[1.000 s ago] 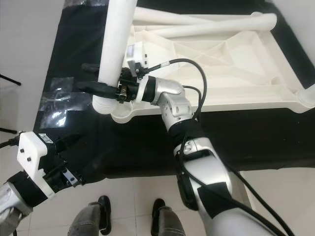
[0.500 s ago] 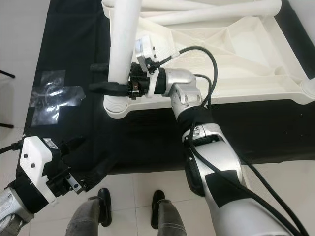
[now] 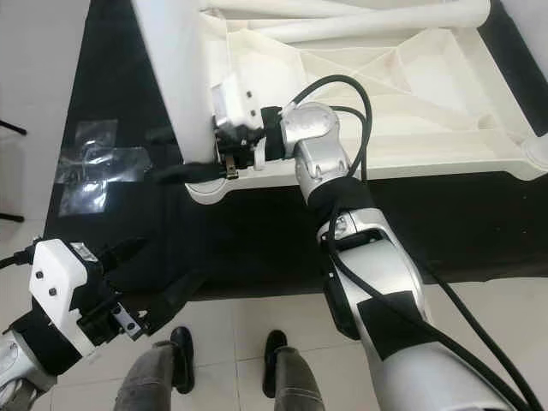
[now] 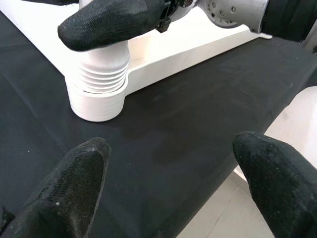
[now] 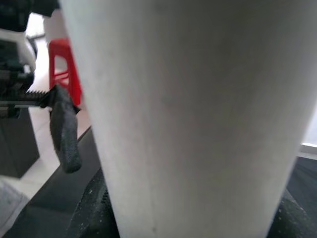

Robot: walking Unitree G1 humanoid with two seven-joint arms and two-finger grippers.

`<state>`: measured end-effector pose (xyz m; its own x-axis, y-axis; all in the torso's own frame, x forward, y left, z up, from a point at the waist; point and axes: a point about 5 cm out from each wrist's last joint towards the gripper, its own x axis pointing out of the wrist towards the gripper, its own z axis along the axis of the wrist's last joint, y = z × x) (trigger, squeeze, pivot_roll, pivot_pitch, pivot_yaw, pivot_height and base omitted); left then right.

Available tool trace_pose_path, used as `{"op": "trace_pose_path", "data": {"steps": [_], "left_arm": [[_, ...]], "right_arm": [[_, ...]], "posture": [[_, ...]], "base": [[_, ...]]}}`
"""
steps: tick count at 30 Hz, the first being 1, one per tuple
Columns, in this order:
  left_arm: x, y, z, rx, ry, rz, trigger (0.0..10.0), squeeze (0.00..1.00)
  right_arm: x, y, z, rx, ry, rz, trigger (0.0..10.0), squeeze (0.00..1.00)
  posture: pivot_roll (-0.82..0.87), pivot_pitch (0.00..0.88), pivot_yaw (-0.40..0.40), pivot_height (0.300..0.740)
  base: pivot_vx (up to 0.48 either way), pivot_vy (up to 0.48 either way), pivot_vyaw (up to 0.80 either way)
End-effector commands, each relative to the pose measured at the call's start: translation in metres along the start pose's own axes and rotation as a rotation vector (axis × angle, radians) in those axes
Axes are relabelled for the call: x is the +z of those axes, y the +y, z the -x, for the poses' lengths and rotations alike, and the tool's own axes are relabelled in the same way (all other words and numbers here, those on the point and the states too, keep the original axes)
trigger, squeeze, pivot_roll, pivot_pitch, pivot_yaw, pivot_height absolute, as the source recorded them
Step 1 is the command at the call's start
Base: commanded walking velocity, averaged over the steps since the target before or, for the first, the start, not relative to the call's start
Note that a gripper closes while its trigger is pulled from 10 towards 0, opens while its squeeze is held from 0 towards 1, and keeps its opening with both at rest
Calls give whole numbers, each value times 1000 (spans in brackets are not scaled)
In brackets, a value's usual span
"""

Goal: Building children table

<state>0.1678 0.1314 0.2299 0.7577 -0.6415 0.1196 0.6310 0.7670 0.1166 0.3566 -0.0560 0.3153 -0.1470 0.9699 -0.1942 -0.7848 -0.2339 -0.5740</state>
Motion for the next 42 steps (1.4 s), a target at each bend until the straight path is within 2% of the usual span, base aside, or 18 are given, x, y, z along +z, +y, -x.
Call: {"op": "trace_pose_path", "data": {"steps": [1, 6, 11, 13, 16, 18, 20, 25, 26, 27, 28, 29, 30, 32, 33, 34, 39, 42], "left_arm": [[-2, -5, 2, -23, 24, 11, 10000, 0], [-2, -6, 1, -24, 22, 9, 10000, 0], [-1, -6, -1, -24, 14, 9, 10000, 0], [-1, -5, -2, -24, 10, 7, 10000, 0], [-1, -5, -3, -23, 9, 5, 10000, 0], [-2, -4, -4, -21, 5, 2, 10000, 0], [-2, -3, -4, -20, 5, 0, 10000, 0], [-1, -3, -7, -20, -8, -9, 10000, 0], [-3, 0, -10, -17, -14, -15, 10000, 0], [-3, 0, -10, -17, -14, -15, 10000, 0], [-3, 4, -13, -9, -22, -23, 10000, 0], [-3, 4, -13, -9, -22, -23, 10000, 0], [-3, 6, -14, -6, -26, -26, 10000, 0], [-2, 10, -16, -2, -36, -38, 10000, 0], [-2, 10, -16, -2, -36, -38, 10000, 0], [-2, 13, -17, 3, -41, -48, 10000, 0], [1, 21, -19, 18, -57, -77, 10000, 0], [2, 24, -19, 25, -67, -90, 10000, 0]], "right_arm": [[-27, 19, -8, 115, 83, -108, 10000, 0], [-23, 18, -10, 146, 107, -81, 10000, 0], [-17, 12, -13, 115, 32, -110, 10000, 0], [-15, 4, -14, 11, -35, -163, 10000, 0], [-15, 2, -15, -36, -56, -184, 10000, 0], [-23, -2, -17, -198, -69, -252, 10000, 0], [-26, -2, -17, -232, -66, -265, 10000, 0], [-49, 12, -19, -401, 10, -294, 10000, 0], [-66, 26, -24, -588, 59, -364, 10000, 0], [-66, 26, -24, -588, 59, -364, 10000, 0], [-86, 49, -27, -982, 153, -464, 10000, 0], [-86, 49, -27, -982, 153, -464, 10000, 0], [-95, 64, -22, -1213, 228, -514, 10000, 0], [-103, 117, -43, -1263, 305, -629, 10000, 0], [-103, 117, -43, -1263, 305, -629, 10000, 0], [-106, 131, -56, -1226, 306, -680, 10000, 0], [-111, 125, -65, -1273, 304, -700, 10000, 0], [-104, 104, -67, -1289, 276, -657, 10000, 0]], "posture": [[230, 504, -80, 740], [227, 501, -82, 740], [222, 495, -85, 740], [220, 486, -89, 740], [219, 484, -89, 740], [207, 469, -98, 740], [207, 469, -98, 740], [182, 433, -121, 740], [183, 420, -126, 740], [183, 420, -126, 740], [184, 392, -124, 740], [184, 392, -124, 740], [184, 392, -124, 740], [189, 370, -125, 740], [189, 370, -125, 740], [196, 349, -121, 740], [198, 324, -113, 740], [212, 286, -113, 740]], "base": [[0, 0, 0], [0, 0, 0], [0, 0, 0], [0, 0, 0], [0, 0, 0], [0, 0, 0], [0, 0, 0], [0, 0, 0], [0, 0, 0], [0, 0, 0], [0, 0, 0], [0, 0, 0], [0, 0, 0], [0, 0, 0], [0, 0, 0], [0, 0, 0], [0, 0, 0], [0, 0, 0]]}}
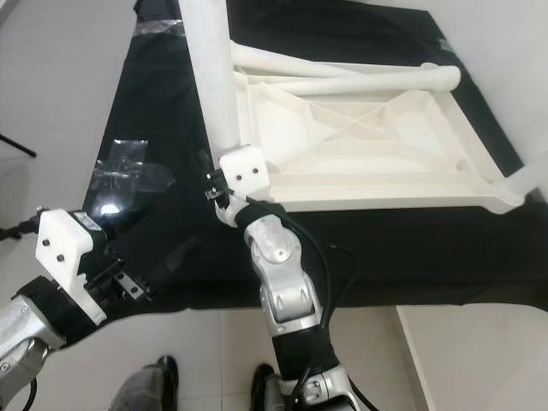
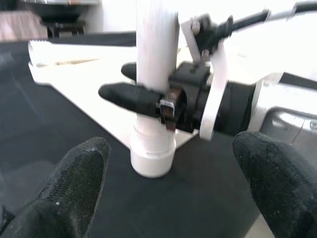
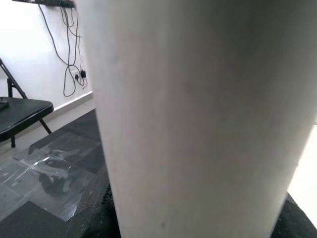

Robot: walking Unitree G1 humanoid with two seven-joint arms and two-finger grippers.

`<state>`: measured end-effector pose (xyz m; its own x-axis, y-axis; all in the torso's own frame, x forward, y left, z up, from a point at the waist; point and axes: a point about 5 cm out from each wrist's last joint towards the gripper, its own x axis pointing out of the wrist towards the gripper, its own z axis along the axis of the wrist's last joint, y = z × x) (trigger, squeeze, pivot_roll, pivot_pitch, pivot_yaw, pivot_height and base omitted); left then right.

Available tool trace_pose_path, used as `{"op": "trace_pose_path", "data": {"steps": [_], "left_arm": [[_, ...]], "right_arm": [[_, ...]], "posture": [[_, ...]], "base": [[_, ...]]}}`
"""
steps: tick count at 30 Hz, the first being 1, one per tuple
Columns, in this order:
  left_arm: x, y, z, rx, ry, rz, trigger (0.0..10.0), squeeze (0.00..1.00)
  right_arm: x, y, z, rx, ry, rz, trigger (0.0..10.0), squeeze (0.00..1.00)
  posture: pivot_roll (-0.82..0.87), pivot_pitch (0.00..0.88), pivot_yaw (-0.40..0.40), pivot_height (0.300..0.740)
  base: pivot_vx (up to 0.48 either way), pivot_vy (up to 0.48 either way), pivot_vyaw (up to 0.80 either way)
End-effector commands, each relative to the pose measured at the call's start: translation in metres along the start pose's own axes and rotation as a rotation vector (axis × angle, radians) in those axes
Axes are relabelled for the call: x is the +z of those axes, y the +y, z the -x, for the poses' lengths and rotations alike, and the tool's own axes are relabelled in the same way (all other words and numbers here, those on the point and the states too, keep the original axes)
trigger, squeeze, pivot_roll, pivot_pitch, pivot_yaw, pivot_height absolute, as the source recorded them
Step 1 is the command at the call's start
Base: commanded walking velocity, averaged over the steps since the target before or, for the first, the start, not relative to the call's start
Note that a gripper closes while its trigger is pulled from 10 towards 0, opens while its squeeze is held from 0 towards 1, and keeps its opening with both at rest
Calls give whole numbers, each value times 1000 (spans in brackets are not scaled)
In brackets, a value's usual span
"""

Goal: Building children table

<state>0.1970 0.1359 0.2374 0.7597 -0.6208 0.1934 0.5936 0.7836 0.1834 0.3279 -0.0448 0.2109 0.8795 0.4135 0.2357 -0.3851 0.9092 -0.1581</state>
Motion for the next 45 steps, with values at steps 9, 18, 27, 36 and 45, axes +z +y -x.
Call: {"op": "trace_pose_path", "data": {"steps": [9, 18, 27, 36, 45], "left_arm": [[-3, 7, -1, -7, -3, -49, 10000, 0], [-7, 18, -4, 29, 5, -91, 10000, 0], [-22, 42, -1, 216, 77, -163, 10000, 0], [-26, 62, 8, 254, 123, -229, 10000, 0], [-26, 78, 15, 247, 163, -275, 10000, 0]], "right_arm": [[-38, 14, -9, -55, 278, -171, 10000, 0], [-34, -2, -17, -50, 224, -282, 10000, 0], [-29, 2, -17, 16, 151, -364, 10000, 0], [-6, -8, -21, 329, -10, -271, 10000, 0], [6, -31, -15, 668, -64, -136, 10000, 0]], "posture": [[218, 238, -97, 740], [211, 222, -87, 740], [217, 211, -80, 740], [219, 209, -75, 740], [221, 204, -72, 740]], "base": [[0, 0, 0], [0, 0, 0], [0, 0, 0], [0, 0, 0], [0, 0, 0]]}}
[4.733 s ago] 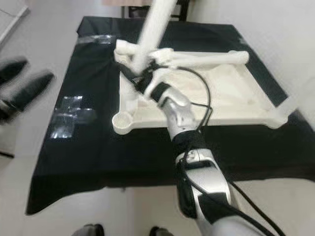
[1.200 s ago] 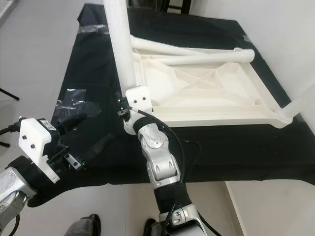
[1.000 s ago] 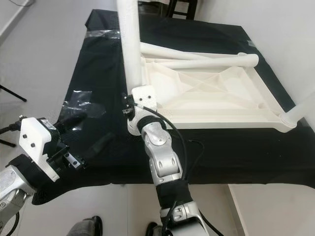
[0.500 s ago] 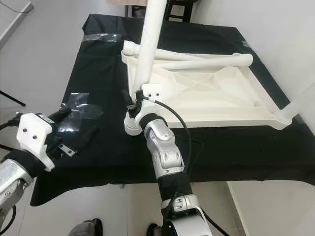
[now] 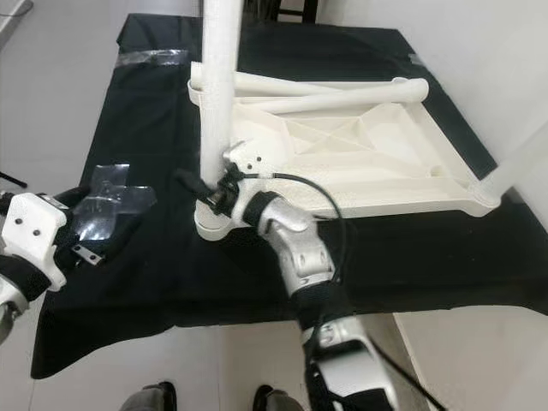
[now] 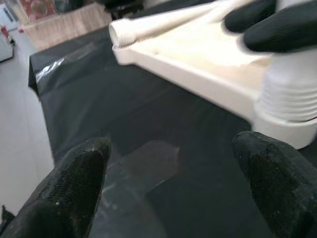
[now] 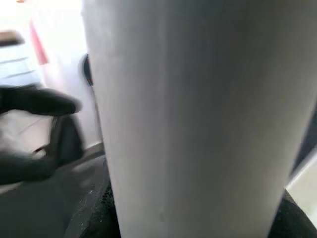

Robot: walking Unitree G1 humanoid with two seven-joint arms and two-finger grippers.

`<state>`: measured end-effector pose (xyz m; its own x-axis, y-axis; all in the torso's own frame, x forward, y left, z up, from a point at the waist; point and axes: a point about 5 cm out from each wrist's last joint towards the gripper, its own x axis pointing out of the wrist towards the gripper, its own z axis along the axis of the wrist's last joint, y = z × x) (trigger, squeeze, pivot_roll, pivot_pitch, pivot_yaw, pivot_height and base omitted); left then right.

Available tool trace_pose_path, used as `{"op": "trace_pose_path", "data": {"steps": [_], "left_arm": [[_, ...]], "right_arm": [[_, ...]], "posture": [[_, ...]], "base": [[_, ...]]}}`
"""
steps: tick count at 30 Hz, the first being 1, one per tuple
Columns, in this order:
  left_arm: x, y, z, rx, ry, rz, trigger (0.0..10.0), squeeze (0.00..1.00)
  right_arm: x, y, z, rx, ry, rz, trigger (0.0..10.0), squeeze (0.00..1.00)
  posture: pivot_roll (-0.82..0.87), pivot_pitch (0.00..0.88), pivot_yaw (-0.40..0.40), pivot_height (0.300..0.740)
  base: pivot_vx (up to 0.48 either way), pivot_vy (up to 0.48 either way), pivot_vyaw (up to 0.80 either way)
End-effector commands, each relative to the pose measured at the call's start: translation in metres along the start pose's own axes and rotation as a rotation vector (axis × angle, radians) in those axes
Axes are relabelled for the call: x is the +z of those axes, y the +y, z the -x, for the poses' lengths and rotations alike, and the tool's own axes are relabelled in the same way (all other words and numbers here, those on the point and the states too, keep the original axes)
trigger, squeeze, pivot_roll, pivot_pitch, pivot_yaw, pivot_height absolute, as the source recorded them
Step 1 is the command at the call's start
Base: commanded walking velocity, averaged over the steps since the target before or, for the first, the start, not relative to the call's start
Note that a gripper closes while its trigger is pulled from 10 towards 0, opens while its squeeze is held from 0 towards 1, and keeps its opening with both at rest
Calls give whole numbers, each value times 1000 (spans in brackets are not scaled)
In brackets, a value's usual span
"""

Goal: Building children table

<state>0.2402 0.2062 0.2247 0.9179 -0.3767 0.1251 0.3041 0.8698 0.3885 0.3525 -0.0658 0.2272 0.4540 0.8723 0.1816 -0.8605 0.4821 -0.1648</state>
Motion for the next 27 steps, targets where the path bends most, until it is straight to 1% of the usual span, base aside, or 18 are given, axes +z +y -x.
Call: {"op": "trace_pose_path", "data": {"steps": [1, 4, 8, 9, 10, 11, 12, 13, 15, 16, 17, 18, 19, 20, 22, 23, 25, 27], "left_arm": [[-1, 0, 1, -13, 8, -17, 10000, 0], [-3, -6, 1, -11, 15, -10, 10000, 0], [-6, -14, 2, 2, 22, 4, 10000, 0], [-6, -16, 3, 7, 20, 11, 10000, 0], [-7, -20, 4, 14, 16, 25, 10000, 0], [-7, -20, 4, 14, 16, 25, 10000, 0], [-7, -21, 4, 16, 13, 34, 10000, 0], [-7, -21, 4, 16, 13, 34, 10000, 0], [-8, -25, 6, 8, 17, 43, 10000, 0], [-8, -25, 6, 8, 17, 43, 10000, 0], [-9, -27, 7, 4, 19, 49, 10000, 0], [-9, -27, 7, 4, 19, 49, 10000, 0], [-9, -29, 7, -3, 21, 52, 10000, 0], [-9, -31, 8, -8, 21, 54, 10000, 0], [-9, -31, 8, -12, 21, 53, 10000, 0], [-8, -32, 7, -14, 20, 53, 10000, 0], [-7, -32, 6, -14, 17, 51, 10000, 0], [-5, -31, 5, -15, 10, 47, 10000, 0]], "right_arm": [[-1, 1, 1, 32, -10, -2, 10000, 0], [-3, 0, -1, 20, -6, 0, 10000, 0], [-10, 6, -6, -36, -9, -26, 10000, 0], [-15, 9, -6, -90, -17, -53, 10000, 0], [-27, 13, -5, -205, -6, -89, 10000, 0], [-27, 13, -5, -205, -6, -89, 10000, 0], [-35, 15, -3, -274, 13, -100, 10000, 0], [-35, 15, -3, -274, 13, -100, 10000, 0], [-50, 21, 3, -411, 97, -55, 10000, 0], [-50, 21, 3, -411, 97, -55, 10000, 0], [-58, 22, 7, -495, 155, -42, 10000, 0], [-58, 22, 7, -495, 155, -42, 10000, 0], [-65, 21, 14, -604, 203, -21, 10000, 0], [-69, 24, 18, -656, 227, 5, 10000, 0], [-71, 29, 20, -677, 233, 29, 10000, 0], [-74, 35, 17, -652, 245, 32, 10000, 0], [-76, 41, 13, -626, 254, 21, 10000, 0], [-73, 39, 8, -633, 245, 33, 10000, 0]], "posture": [[221, 204, -72, 740], [228, 207, -72, 740], [230, 210, -73, 740], [231, 213, -72, 740], [230, 214, -71, 740], [230, 214, -71, 740], [230, 215, -70, 740], [230, 215, -70, 740], [222, 220, -63, 740], [222, 220, -63, 740], [222, 220, -63, 740], [222, 220, -63, 740], [219, 221, -62, 740], [218, 221, -63, 740], [219, 222, -63, 740], [215, 220, -63, 740], [216, 219, -64, 740], [218, 218, -65, 740]], "base": [[0, 0, 0], [0, 0, 0], [0, 0, 0], [0, 0, 0], [0, 0, 0], [0, 0, 0], [0, 0, 0], [0, 0, 0], [0, 0, 0], [0, 0, 0], [0, 0, 0], [0, 0, 0], [0, 0, 0], [0, 0, 0], [0, 0, 0], [0, 0, 0], [0, 0, 0], [0, 0, 0]]}}
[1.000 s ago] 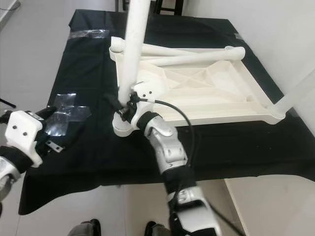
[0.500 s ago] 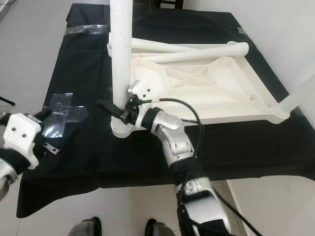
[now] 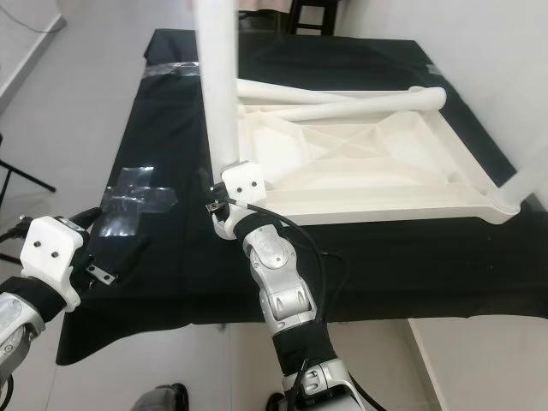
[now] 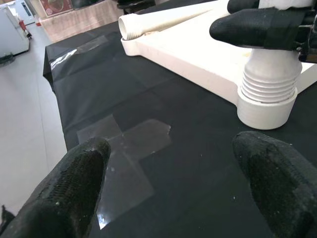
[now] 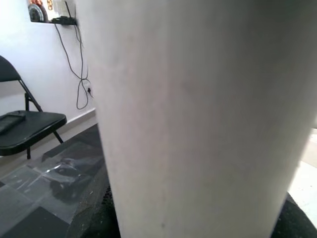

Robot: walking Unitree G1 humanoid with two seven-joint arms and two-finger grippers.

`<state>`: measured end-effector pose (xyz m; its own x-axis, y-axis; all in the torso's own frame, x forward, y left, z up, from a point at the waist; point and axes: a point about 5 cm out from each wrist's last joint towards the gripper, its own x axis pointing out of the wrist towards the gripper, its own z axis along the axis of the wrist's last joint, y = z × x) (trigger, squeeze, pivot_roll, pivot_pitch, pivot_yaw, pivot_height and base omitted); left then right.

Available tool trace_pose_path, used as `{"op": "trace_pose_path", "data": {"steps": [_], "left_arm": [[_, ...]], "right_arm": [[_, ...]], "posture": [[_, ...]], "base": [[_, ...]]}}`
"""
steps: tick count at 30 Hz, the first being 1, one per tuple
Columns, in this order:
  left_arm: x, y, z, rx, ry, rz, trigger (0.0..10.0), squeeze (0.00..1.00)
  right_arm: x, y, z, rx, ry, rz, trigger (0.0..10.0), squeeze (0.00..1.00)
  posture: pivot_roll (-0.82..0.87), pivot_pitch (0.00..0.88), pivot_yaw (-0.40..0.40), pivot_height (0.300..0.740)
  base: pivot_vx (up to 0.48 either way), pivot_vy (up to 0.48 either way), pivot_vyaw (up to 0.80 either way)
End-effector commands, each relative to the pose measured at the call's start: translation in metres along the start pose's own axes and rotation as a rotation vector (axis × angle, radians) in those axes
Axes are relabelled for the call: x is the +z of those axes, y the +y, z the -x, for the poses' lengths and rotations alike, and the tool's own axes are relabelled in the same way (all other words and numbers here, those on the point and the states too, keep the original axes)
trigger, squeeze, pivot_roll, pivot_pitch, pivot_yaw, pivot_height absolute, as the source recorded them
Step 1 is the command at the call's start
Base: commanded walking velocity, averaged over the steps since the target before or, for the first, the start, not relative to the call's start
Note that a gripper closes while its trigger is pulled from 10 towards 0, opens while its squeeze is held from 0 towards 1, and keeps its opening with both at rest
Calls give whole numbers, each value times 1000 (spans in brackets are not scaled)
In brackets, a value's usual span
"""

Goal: Building children table

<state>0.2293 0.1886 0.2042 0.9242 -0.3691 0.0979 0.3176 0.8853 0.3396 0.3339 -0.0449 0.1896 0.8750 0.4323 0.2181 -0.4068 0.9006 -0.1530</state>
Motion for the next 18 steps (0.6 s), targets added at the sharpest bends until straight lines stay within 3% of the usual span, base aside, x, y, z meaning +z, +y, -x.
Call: {"op": "trace_pose_path", "data": {"steps": [1, 11, 13, 15, 17, 18], "left_arm": [[6, -4, -1, -14, -20, -7, 10000, 0], [30, 0, -8, -77, -106, -6, 10000, 0], [48, -1, -12, -148, -175, 12, 10000, 0], [48, -1, -12, -148, -175, 12, 10000, 0], [72, -3, -20, -263, -268, 44, 10000, 0], [88, -2, -25, -340, -327, 62, 10000, 184]], "right_arm": [[-38, 4, 11, -12, 190, -19, 10000, 0], [-33, -2, 3, -42, 195, 10, 10000, 0], [-32, -3, 1, -48, 200, -3, 10000, 0], [-32, -3, 1, -48, 200, -3, 10000, 0], [-31, -3, -1, -49, 199, -8, 10000, 0], [-31, -3, -2, -44, 200, -9, 10000, 0]], "posture": [[218, 218, -65, 740], [215, 212, -68, 740], [214, 211, -69, 740], [214, 211, -69, 740], [209, 205, -68, 740], [207, 204, -68, 740]], "base": [[0, 0, 0], [0, 0, 0], [0, 0, 0], [0, 0, 0], [0, 0, 0], [0, 0, 0]]}}
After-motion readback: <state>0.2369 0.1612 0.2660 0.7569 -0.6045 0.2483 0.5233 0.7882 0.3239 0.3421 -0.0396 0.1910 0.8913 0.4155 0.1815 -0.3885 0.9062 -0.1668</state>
